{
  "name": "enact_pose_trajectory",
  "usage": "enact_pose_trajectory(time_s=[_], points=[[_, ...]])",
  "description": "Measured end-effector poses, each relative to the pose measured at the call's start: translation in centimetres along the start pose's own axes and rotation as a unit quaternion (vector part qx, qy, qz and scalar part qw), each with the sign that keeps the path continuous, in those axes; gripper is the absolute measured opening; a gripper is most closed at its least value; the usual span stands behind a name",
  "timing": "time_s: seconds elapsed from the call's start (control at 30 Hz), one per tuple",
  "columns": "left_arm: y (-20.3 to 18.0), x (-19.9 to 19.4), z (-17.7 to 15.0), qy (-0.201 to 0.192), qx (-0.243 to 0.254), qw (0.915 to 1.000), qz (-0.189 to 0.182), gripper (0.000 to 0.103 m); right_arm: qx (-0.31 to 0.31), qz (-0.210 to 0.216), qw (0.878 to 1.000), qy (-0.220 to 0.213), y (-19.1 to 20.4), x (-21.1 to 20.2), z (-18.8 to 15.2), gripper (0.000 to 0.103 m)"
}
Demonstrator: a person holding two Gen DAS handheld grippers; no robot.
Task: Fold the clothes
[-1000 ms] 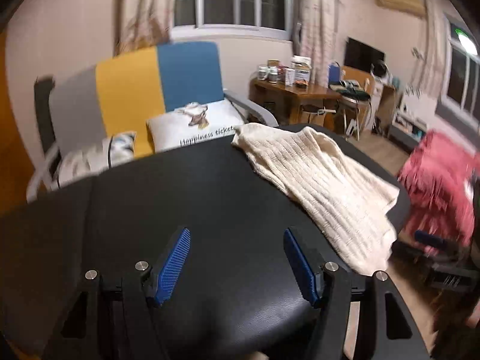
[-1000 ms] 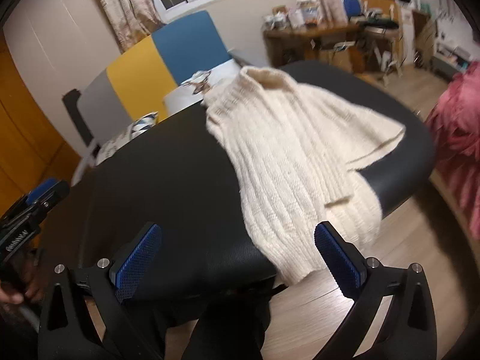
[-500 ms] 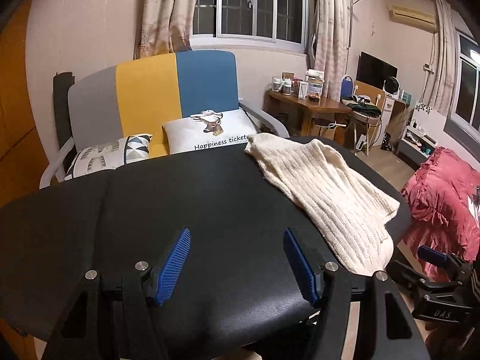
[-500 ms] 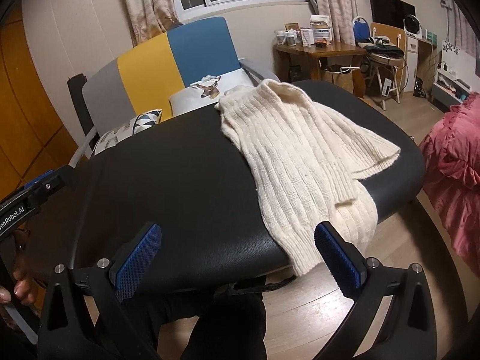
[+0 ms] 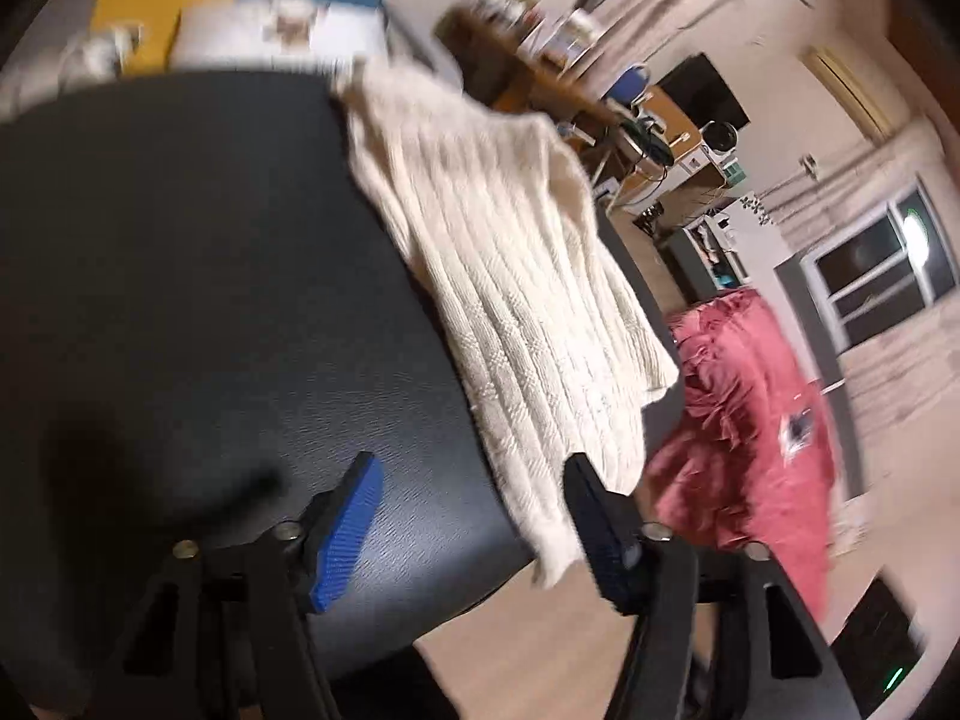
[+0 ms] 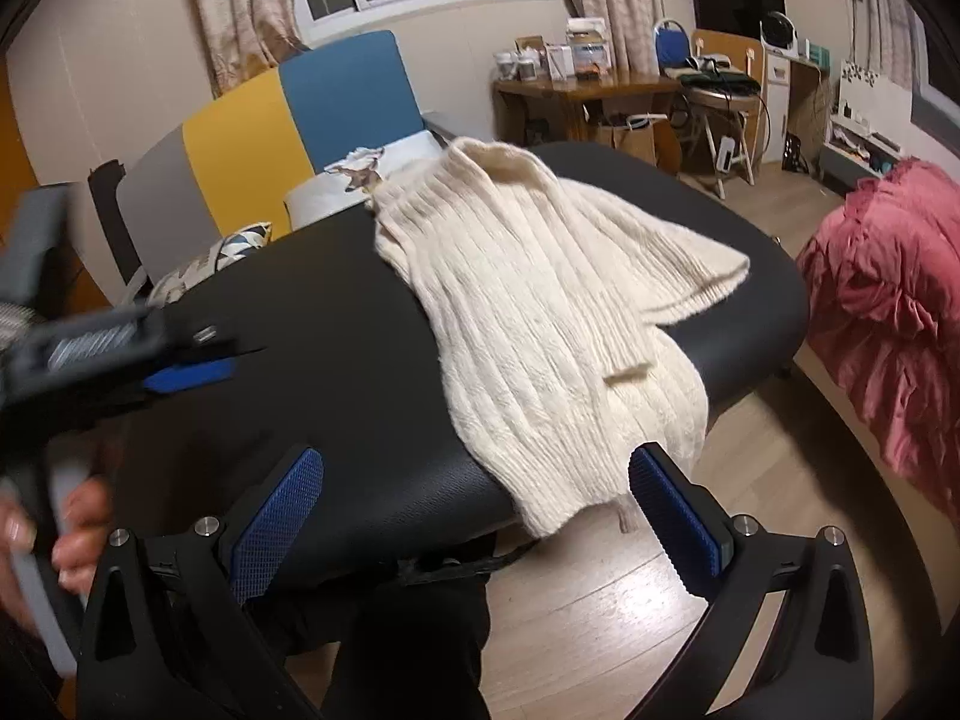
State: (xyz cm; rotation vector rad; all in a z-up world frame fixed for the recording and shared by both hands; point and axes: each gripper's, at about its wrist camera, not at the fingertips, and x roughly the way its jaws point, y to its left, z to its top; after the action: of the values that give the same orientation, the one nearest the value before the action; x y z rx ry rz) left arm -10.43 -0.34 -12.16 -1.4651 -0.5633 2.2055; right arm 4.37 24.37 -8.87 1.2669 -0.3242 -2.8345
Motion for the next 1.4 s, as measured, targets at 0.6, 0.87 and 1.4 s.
enact_pose_trajectory(time_s=[0.6, 0.87, 1.4], points=[[3.1, 11.2, 4.9, 0.094, -0.148, 0.9823, -0.068, 0.061, 0.044, -0.019, 0.998, 0.045, -3.8, 4.3, -1.2, 0.103], [2.4, 14.2, 4.3, 0.109, -0.182, 0.9728, -0.093, 0.026, 0.043, -0.025, 0.998, 0.041, -3.9, 4.2, -1.0, 0.103], [2.0, 8.5, 4.9, 0.035, -0.142, 0.9875, -0.06, 0.006, 0.036, -0.041, 0.998, 0.028, -4.8, 4.8, 0.2, 0.103]])
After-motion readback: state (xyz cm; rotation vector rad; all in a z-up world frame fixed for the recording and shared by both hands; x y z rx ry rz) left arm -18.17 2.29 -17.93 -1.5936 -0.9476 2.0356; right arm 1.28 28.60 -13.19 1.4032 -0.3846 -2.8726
